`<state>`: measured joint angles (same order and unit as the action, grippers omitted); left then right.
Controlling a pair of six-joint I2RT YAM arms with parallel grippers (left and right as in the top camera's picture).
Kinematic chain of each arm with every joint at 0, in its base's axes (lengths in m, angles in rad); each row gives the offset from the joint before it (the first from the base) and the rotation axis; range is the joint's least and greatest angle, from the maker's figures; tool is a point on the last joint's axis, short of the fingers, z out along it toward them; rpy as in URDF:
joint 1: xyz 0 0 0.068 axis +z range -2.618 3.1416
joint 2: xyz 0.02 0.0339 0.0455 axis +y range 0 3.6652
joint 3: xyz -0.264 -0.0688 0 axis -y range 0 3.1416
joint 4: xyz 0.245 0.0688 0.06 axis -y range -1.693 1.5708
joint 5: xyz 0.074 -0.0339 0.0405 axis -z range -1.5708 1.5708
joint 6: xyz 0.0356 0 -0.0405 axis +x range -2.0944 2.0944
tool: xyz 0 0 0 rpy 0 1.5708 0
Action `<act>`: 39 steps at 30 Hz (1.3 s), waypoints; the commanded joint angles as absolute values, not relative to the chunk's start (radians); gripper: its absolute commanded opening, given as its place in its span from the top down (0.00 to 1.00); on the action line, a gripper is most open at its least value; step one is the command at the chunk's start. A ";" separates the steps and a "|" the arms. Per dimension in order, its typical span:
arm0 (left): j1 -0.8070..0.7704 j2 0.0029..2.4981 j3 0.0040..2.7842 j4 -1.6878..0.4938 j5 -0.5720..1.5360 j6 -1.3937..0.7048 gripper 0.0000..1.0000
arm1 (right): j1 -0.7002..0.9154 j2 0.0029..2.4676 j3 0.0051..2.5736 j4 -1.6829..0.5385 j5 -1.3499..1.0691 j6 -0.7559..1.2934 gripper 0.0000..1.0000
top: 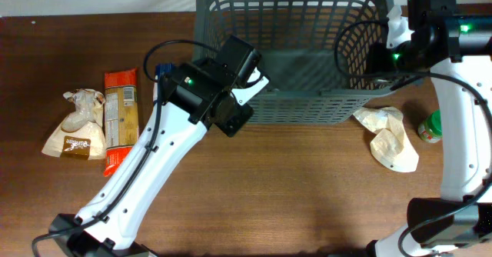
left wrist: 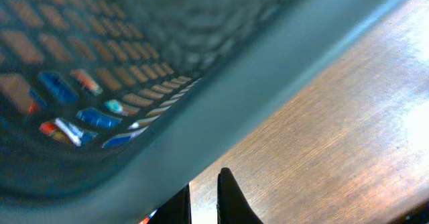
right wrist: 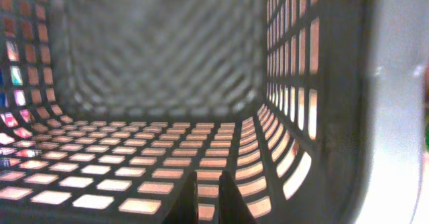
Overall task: Pack container
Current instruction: 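Grip the basket rims with both grippers and drag it toward the table center, then release the basket and withdraw both grippers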
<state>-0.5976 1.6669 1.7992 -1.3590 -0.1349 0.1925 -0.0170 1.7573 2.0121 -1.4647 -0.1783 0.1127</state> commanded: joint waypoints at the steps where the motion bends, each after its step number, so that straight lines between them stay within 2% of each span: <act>1: -0.560 1.628 1.844 -1.378 -0.250 0.052 0.98 | -0.015 1.762 2.060 -1.443 -0.184 0.113 0.96; 4: -0.518 1.570 1.873 -1.369 -0.252 0.040 0.98 | -0.015 1.762 2.121 -1.437 -0.168 0.113 0.96; 8: -0.424 1.499 1.882 -1.352 -0.286 0.028 0.98 | -0.031 1.762 2.225 -1.415 -0.003 0.197 0.96; 15: -0.210 1.491 1.882 -1.423 -0.284 -0.009 0.98 | -0.213 1.765 2.263 -1.358 0.047 0.253 0.96; 20: -0.149 1.491 1.882 -1.423 -0.284 -0.008 0.98 | -0.308 1.816 2.258 -1.305 -0.078 0.253 0.96; 23: -0.139 1.491 1.882 -1.424 -0.284 -0.008 0.98 | -0.307 1.883 2.258 -1.265 -0.120 0.252 0.96; 32: -0.139 1.491 1.882 -1.441 -0.283 -0.009 0.98 | -0.299 2.082 2.258 -1.219 -0.466 0.241 0.96; 39: -0.139 1.491 1.882 -1.452 -0.261 -0.008 0.98 | -0.252 2.094 2.258 -1.183 -0.492 0.218 0.96</act>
